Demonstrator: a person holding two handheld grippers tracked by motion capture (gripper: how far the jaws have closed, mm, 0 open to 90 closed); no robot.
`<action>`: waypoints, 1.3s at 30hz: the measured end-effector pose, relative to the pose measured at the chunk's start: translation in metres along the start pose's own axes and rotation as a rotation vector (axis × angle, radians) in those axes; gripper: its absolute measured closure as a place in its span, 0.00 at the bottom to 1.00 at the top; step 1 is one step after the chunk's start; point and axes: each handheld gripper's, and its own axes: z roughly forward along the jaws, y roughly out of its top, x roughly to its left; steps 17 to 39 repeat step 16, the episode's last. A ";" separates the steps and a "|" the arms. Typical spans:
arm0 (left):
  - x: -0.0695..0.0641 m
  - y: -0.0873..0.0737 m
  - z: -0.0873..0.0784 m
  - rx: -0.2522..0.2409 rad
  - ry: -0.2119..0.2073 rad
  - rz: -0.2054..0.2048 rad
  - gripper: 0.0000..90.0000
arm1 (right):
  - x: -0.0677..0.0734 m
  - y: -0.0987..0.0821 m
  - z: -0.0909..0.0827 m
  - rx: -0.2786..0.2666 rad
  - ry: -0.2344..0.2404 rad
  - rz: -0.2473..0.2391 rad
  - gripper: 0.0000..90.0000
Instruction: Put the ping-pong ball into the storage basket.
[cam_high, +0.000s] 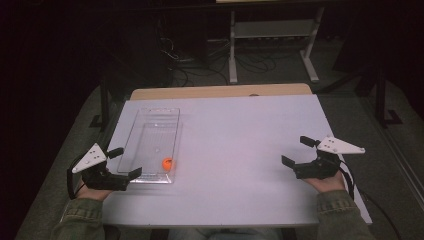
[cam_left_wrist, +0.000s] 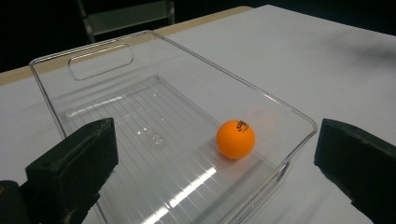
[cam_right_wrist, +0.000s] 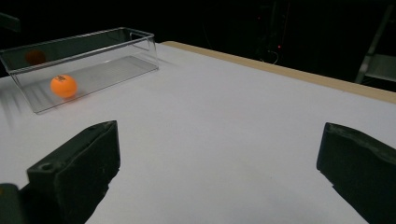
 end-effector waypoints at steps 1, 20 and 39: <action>0.000 -0.001 0.000 -0.001 -0.002 0.001 0.00 | 0.000 0.000 0.000 0.000 0.000 -0.001 0.00; -0.001 -0.006 -0.004 -0.025 0.016 -0.009 0.00 | 0.000 0.000 0.000 -0.001 -0.001 0.001 0.00; -0.001 -0.006 -0.004 -0.025 0.016 -0.009 0.00 | 0.000 0.000 0.000 -0.001 -0.001 0.001 0.00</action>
